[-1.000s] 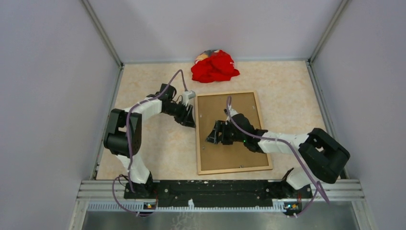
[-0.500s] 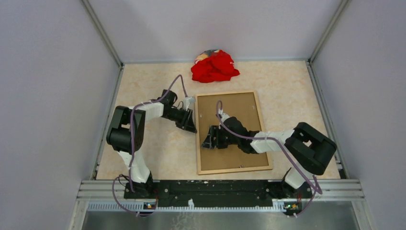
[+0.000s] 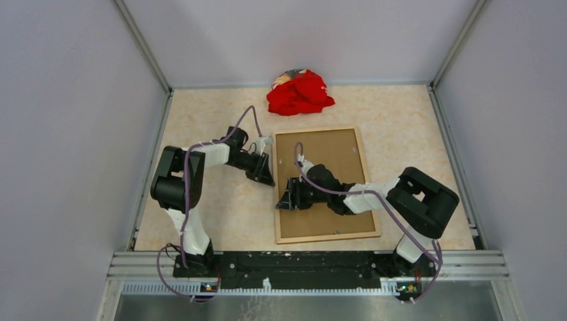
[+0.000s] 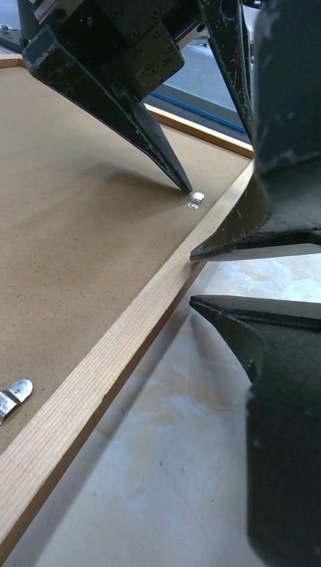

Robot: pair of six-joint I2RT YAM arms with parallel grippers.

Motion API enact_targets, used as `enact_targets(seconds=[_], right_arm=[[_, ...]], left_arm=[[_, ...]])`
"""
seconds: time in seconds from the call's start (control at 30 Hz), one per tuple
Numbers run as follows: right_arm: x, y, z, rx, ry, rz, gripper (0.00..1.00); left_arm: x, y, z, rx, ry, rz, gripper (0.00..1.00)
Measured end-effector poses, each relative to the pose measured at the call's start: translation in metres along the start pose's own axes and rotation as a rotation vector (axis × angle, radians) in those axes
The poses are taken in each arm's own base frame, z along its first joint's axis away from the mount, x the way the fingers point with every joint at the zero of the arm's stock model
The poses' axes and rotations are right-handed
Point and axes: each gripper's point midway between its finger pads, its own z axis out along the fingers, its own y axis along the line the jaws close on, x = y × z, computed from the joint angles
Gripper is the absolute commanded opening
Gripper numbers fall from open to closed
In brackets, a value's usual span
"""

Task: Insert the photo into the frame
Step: Install the photo frame at the center of the board.

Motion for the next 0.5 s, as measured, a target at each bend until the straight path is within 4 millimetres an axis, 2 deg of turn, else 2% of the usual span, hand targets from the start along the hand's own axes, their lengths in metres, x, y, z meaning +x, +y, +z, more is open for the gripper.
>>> enact_targets(seconds=[0.5], right_arm=[[0.0051, 0.0051, 0.0046, -0.038, 0.021, 0.012, 0.51]], left_arm=[[0.0001, 0.0006, 0.0, -0.004, 0.0, -0.002, 0.29]])
